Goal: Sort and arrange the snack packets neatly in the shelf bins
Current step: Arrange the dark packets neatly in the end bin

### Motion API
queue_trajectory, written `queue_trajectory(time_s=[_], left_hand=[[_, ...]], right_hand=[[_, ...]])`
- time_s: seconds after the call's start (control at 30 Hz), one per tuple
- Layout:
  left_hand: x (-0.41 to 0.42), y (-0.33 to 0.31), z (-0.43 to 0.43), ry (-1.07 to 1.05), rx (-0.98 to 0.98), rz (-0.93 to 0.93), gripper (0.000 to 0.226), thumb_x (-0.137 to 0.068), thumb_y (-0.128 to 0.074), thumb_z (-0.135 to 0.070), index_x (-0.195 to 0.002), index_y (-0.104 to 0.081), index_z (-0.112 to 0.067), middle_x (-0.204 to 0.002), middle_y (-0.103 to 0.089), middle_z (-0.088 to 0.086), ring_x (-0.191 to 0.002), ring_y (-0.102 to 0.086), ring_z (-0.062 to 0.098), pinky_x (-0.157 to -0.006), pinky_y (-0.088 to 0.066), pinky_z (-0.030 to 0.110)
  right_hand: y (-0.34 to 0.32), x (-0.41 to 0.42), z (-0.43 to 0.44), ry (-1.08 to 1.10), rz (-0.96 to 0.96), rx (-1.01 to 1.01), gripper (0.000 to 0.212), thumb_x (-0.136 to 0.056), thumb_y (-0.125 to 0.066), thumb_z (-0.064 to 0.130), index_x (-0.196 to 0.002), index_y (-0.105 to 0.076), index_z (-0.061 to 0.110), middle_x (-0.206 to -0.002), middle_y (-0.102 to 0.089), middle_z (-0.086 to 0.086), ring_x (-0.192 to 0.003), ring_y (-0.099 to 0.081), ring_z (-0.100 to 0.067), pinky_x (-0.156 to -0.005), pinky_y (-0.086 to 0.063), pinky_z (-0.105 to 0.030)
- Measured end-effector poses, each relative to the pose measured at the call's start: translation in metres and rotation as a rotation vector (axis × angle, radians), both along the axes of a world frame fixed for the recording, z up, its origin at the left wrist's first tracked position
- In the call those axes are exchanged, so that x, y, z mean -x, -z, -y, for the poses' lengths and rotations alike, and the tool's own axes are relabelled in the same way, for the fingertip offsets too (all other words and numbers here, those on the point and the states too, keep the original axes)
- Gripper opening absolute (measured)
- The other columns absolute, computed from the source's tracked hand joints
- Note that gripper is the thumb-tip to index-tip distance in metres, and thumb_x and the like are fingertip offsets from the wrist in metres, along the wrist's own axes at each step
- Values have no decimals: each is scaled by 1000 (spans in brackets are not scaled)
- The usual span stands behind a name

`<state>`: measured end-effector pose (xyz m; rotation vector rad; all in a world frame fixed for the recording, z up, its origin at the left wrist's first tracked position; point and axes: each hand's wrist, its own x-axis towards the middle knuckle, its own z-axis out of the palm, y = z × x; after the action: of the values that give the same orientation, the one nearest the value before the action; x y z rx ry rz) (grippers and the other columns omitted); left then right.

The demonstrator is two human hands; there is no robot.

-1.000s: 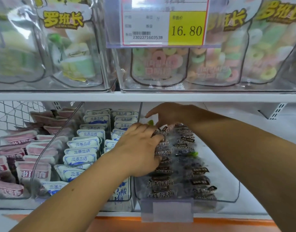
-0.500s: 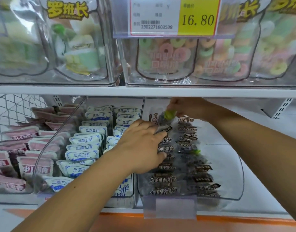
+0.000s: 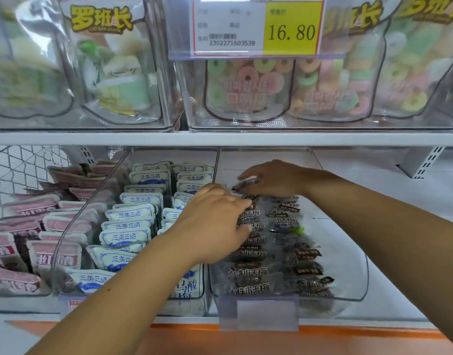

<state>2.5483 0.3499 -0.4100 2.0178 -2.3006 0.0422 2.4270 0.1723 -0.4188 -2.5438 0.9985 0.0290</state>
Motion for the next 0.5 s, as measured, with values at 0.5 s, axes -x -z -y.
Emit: queue_trajectory(time_s=[0.5], left_hand=[[-43, 9, -28, -17, 56, -367, 73, -83, -26, -73, -149, -15, -45, -143, 5, -42, -126, 11, -28, -103, 4, 5]], right_hand=[[-4, -6, -6, -56, -31, 11, 65, -85, -67, 17, -141, -41, 35, -148, -39, 7, -128, -45, -17, -98, -41, -27]])
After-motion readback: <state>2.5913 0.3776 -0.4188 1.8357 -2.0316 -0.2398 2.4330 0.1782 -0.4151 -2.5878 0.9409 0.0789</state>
